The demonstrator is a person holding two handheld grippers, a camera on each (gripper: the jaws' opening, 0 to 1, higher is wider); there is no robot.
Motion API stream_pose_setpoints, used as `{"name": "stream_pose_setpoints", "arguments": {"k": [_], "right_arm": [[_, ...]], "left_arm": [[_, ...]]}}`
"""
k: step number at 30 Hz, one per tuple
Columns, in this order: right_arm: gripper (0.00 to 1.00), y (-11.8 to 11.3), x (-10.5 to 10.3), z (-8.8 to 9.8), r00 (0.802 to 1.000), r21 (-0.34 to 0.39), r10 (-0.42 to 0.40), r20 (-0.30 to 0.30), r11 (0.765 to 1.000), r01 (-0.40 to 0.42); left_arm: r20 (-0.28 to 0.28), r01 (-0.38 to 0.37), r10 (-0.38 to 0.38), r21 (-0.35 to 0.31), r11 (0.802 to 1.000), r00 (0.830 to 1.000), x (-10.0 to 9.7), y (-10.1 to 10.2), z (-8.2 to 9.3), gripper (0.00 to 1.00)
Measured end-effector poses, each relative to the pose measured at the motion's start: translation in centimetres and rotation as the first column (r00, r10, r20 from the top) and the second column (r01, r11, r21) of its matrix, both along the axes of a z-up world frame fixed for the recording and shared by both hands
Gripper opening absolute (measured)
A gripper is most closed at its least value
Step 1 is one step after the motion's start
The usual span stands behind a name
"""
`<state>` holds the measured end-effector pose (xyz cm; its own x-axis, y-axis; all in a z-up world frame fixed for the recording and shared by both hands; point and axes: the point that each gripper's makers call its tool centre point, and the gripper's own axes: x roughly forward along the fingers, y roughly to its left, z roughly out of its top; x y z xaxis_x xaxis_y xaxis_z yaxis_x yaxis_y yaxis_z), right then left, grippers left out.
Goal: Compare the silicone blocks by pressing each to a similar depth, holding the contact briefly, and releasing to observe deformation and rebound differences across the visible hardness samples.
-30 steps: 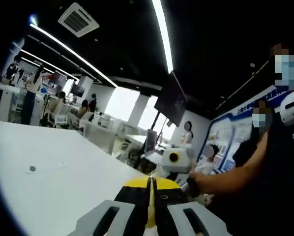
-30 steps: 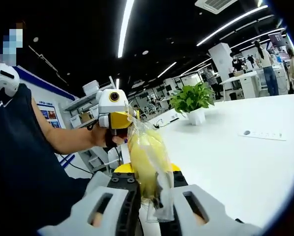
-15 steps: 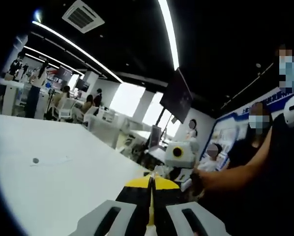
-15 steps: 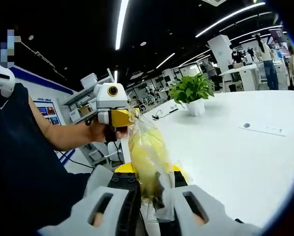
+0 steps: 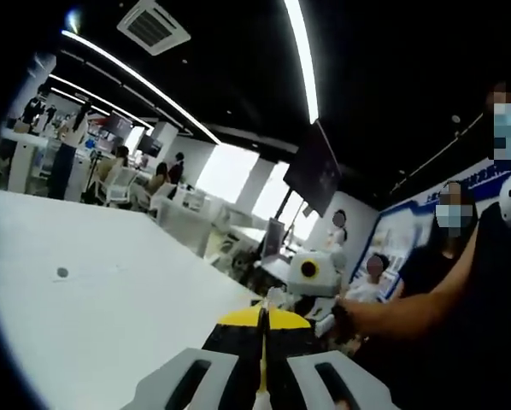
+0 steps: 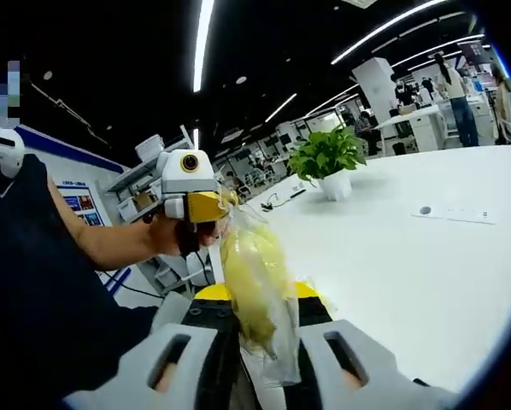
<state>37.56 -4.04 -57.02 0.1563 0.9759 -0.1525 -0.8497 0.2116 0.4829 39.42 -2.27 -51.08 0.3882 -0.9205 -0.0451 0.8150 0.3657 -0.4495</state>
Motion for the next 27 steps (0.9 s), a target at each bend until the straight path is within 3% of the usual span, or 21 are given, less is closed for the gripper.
{"name": "stream_pose_setpoints", "arguments": {"k": [1,2,5,8,10,18,22,27], "right_arm": [[0.11,0.0,0.0,0.0,1.0,0.01,0.003,-0.002,1.0,-0.003],[0.12,0.0,-0.1,0.0,1.0,0.021,0.001,0.005,1.0,-0.001],[0.13,0.1,0.0,0.2,1.0,0.056,-0.009,0.012,0.998,0.008],[0.15,0.1,0.6,0.0,0.995,0.037,-0.035,0.097,0.999,0.032],[0.16,0.1,0.5,0.1,0.996,0.046,-0.034,0.078,0.998,0.03],[0.2,0.0,1.0,0.6,0.993,0.065,-0.059,0.1,0.997,0.052],[0.22,-0.1,1.2,0.8,0.991,0.081,-0.076,0.106,0.994,0.068],[0.42,-0.7,2.4,1.3,0.98,0.116,-0.151,0.13,0.984,0.136]], "left_arm": [[-0.066,0.004,-0.006,-0.025,1.0,0.998,-0.1,-0.1,0.0,0.0],[-0.086,0.002,-0.005,-0.034,0.999,0.996,-0.1,-0.1,0.1,0.0],[-0.038,0.007,-0.008,-0.032,0.999,0.999,0.0,-0.3,0.4,0.0],[-0.029,0.011,-0.012,-0.021,1.0,1.0,-0.1,-0.6,0.5,0.0],[-0.031,0.009,-0.01,-0.022,1.0,0.999,0.0,-0.7,0.6,0.0],[-0.023,0.003,-0.004,-0.041,0.999,1.0,0.0,-0.9,1.4,0.0],[-0.048,-0.011,0.008,-0.064,0.998,0.999,0.2,-1.0,1.7,0.0],[-0.043,-0.008,0.006,-0.05,0.999,0.999,0.1,-1.3,1.4,0.0]]}}
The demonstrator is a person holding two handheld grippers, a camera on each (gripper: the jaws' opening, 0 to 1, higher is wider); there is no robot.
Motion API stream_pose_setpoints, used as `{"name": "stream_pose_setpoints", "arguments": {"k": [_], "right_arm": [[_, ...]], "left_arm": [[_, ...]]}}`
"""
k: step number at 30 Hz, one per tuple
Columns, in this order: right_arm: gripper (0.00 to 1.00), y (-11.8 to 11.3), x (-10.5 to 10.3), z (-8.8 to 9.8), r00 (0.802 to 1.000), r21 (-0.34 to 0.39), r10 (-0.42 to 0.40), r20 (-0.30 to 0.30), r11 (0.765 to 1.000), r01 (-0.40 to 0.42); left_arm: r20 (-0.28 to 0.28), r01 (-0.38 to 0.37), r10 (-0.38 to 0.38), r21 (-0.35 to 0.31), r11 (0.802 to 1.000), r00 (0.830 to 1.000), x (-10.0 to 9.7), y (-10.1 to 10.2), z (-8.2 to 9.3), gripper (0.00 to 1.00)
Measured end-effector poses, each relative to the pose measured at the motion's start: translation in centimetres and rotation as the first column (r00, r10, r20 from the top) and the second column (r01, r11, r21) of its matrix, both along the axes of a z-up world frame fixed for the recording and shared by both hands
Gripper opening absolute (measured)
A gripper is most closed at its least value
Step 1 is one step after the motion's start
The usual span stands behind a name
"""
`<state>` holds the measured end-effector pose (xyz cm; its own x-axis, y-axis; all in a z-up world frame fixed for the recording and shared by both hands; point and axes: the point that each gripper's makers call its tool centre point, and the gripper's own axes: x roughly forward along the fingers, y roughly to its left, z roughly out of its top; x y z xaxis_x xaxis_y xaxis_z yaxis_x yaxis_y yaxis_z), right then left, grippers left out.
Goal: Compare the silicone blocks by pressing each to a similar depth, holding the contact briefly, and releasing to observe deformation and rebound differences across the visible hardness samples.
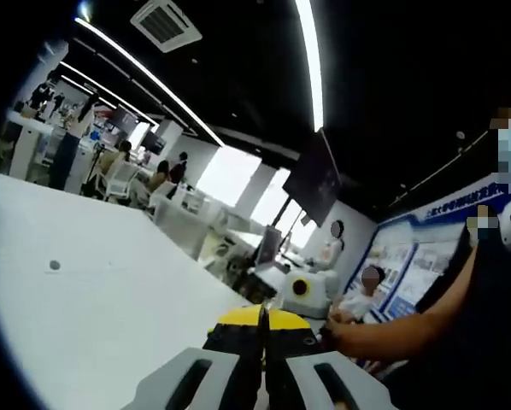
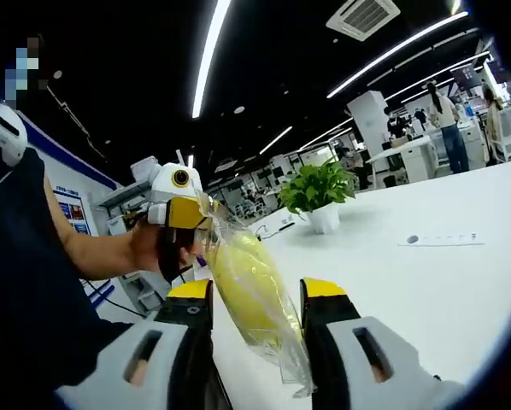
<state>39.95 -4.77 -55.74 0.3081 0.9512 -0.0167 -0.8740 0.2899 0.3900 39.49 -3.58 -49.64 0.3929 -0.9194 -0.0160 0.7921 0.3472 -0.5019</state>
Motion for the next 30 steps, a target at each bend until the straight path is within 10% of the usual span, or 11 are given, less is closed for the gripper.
{"name": "stream_pose_setpoints", "arguments": {"k": [8,20,30], "right_arm": [[0.91,-1.7,2.4,-0.5,0.987,-0.051,-0.154,0.043,0.986,0.156],[0.97,-4.4,2.9,-0.9,0.962,-0.175,-0.234,0.144,0.95,0.258],[0.97,-7.4,3.4,-1.6,0.89,-0.195,-0.395,0.228,0.877,0.439]], "left_arm": [[0.003,-0.008,0.008,-0.014,1.0,1.0,0.2,-0.1,0.3,0.0],[0.01,-0.007,0.007,-0.045,0.999,1.0,0.9,-0.6,1.1,0.0],[0.005,-0.051,0.051,-0.036,0.998,0.999,1.9,-1.0,0.2,0.0]]}}
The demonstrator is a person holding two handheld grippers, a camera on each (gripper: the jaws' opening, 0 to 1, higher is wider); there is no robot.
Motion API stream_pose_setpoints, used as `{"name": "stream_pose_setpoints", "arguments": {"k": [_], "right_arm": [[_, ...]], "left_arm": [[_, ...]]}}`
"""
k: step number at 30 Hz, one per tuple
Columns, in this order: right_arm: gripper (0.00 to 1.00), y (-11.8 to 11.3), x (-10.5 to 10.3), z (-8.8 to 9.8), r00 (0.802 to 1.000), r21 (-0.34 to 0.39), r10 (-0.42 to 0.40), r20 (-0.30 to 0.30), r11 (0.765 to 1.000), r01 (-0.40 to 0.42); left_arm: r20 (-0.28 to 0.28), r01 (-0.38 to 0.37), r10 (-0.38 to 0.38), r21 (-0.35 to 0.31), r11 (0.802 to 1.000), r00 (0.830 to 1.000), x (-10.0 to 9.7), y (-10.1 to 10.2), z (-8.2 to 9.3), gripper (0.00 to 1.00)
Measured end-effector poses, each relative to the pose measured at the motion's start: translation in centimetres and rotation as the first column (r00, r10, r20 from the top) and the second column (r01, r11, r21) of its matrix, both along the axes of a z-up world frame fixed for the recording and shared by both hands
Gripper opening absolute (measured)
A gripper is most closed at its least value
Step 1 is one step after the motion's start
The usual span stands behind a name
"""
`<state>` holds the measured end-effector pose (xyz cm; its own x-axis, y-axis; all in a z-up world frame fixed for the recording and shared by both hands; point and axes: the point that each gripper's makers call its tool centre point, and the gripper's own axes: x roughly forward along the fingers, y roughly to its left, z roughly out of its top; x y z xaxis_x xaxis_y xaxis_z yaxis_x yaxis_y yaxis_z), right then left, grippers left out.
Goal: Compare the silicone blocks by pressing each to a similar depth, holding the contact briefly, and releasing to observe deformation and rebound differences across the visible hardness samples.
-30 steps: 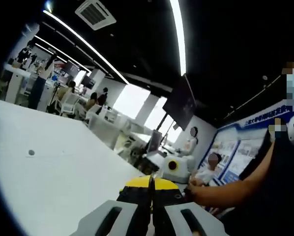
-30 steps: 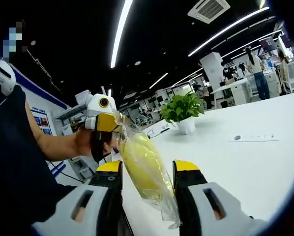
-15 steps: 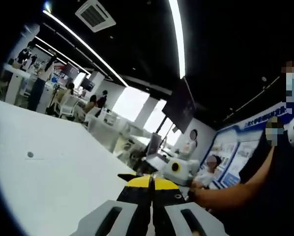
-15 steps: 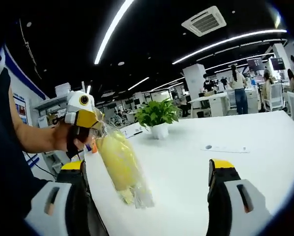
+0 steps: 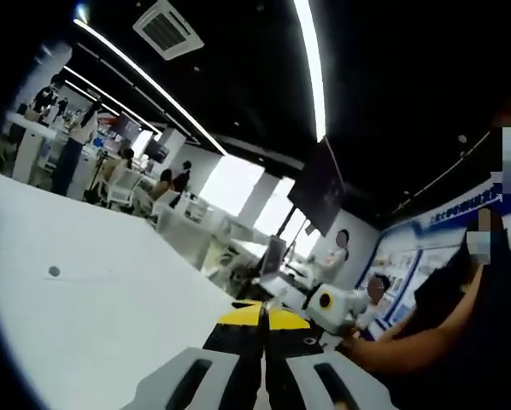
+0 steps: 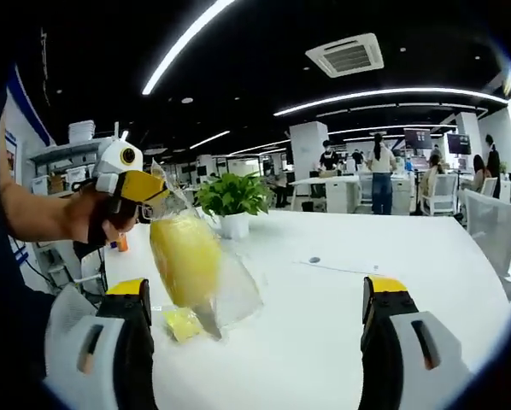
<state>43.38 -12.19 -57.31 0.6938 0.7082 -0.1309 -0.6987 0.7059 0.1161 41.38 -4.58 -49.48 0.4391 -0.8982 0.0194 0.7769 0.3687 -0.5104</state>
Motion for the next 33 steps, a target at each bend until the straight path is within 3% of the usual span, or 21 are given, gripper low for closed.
{"name": "stream_pose_setpoints", "arguments": {"k": [5,15,17,18,21,25,30,33], "right_arm": [[0.97,-0.9,-0.7,-1.6,0.999,-0.001,-0.034,-0.021,0.999,0.034],[0.97,-1.8,-2.5,-4.7,0.993,-0.009,-0.09,-0.077,0.996,0.089],[0.97,-2.1,-2.9,-5.5,0.99,-0.047,-0.123,-0.062,0.992,0.12],[0.97,-2.3,-3.1,-5.8,0.985,-0.043,-0.161,-0.061,0.986,0.159],[0.97,-2.2,-4.0,-6.8,0.983,-0.035,-0.175,-0.06,0.984,0.173],[0.97,-1.7,-4.8,-8.5,0.981,-0.051,-0.163,-0.103,0.986,0.159],[0.97,-0.7,-6.0,-10.5,0.984,-0.124,-0.155,-0.09,0.982,0.143],[0.97,-0.2,-6.3,-11.1,0.984,-0.13,-0.157,-0.088,0.981,0.144]], "left_arm": [[-0.048,-0.047,0.046,-0.021,0.999,0.998,0.7,0.5,-1.3,0.0],[-0.111,-0.069,0.067,-0.016,0.998,0.992,0.5,1.1,-4.7,0.0],[-0.128,-0.074,0.073,-0.005,0.997,0.989,0.5,1.0,-5.5,0.0],[-0.131,-0.079,0.077,-0.004,0.997,0.988,0.5,0.9,-6.0,0.0],[-0.156,-0.092,0.09,-0.006,0.996,0.984,0.6,1.0,-7.2,0.0],[-0.19,-0.103,0.096,-0.028,0.994,0.977,0.7,1.2,-8.1,0.0],[-0.226,-0.118,0.105,-0.047,0.992,0.968,0.5,1.1,-9.2,0.0],[-0.246,-0.12,0.105,-0.044,0.992,0.964,0.4,1.0,-10.1,0.0]]}}
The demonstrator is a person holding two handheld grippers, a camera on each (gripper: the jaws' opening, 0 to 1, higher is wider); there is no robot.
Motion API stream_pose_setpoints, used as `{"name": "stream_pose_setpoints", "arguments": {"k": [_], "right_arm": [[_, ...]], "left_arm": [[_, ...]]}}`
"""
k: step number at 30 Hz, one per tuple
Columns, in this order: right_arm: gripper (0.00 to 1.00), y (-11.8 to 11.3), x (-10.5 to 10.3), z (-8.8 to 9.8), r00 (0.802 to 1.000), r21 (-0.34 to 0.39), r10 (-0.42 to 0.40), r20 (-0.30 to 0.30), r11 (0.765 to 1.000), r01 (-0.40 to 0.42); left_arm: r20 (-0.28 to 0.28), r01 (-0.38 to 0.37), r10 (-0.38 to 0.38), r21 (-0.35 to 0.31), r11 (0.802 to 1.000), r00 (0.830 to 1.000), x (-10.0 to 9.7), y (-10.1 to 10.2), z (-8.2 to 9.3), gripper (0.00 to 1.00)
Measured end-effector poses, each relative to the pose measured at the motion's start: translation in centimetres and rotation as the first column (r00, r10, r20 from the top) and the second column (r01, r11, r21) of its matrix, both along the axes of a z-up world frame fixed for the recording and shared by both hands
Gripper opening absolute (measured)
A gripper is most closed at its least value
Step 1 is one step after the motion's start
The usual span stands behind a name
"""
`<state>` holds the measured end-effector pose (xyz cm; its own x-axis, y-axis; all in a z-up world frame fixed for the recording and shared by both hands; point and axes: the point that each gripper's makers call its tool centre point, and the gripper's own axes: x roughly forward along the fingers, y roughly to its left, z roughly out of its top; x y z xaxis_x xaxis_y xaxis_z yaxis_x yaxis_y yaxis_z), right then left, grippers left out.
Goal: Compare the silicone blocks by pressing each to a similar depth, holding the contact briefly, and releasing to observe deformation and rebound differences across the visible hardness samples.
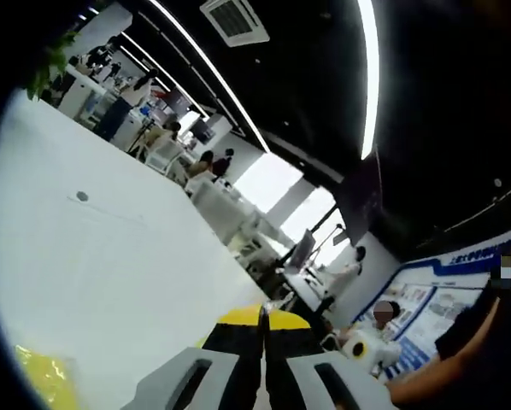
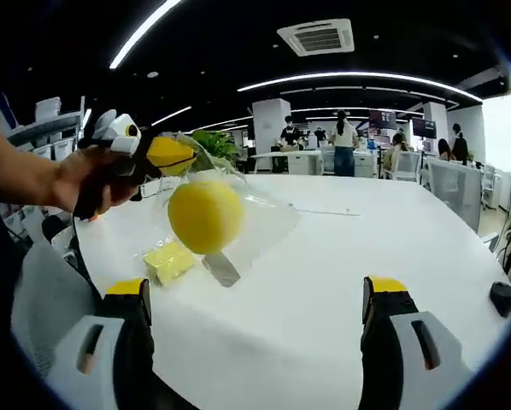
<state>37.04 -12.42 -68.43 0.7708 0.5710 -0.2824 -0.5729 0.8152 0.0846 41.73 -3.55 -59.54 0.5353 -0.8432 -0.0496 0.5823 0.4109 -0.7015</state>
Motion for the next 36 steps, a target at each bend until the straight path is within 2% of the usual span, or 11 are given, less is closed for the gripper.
{"name": "stream_pose_setpoints", "arguments": {"k": [4,9,17,22,29,32,36], "right_arm": [[0.97,0.5,-0.3,-0.4,1.0,-0.013,0.013,0.015,1.0,-0.012],[0.97,0.4,0.0,-0.7,1.0,0.004,0.01,0.011,1.0,-0.01],[0.97,0.0,-0.1,-1.8,0.999,0.003,-0.007,-0.031,1.0,0.007],[0.97,0.1,-0.2,-1.8,1.0,-0.002,-0.003,-0.03,1.0,0.003],[0.97,0.1,-0.2,-2.1,0.999,0.0,-0.007,-0.043,1.0,0.007],[0.97,0.2,-0.2,-2.1,0.999,0.001,-0.002,-0.045,1.0,0.002],[0.97,0.3,-0.3,-2.2,0.999,0.0,0.005,-0.049,1.0,-0.005]], "left_arm": [[-0.023,0.005,-0.005,-0.003,1.0,1.0,-0.1,-0.1,-1.1,0.0],[-0.055,0.005,-0.006,-0.021,1.0,0.998,0.0,0.0,-2.0,0.0],[-0.1,0.0,-0.005,-0.052,0.999,0.995,-0.2,-0.2,-3.0,0.0],[-0.131,-0.011,0.002,-0.063,0.998,0.991,-0.2,0.0,-4.0,0.0],[-0.162,-0.018,0.015,-0.018,1.0,0.987,0.0,0.4,-6.6,0.0],[-0.149,-0.046,0.044,-0.008,0.999,0.988,0.7,1.0,-6.7,0.0],[-0.088,-0.085,0.091,0.071,0.994,0.992,2.0,2.1,-7.3,0.0]]}}
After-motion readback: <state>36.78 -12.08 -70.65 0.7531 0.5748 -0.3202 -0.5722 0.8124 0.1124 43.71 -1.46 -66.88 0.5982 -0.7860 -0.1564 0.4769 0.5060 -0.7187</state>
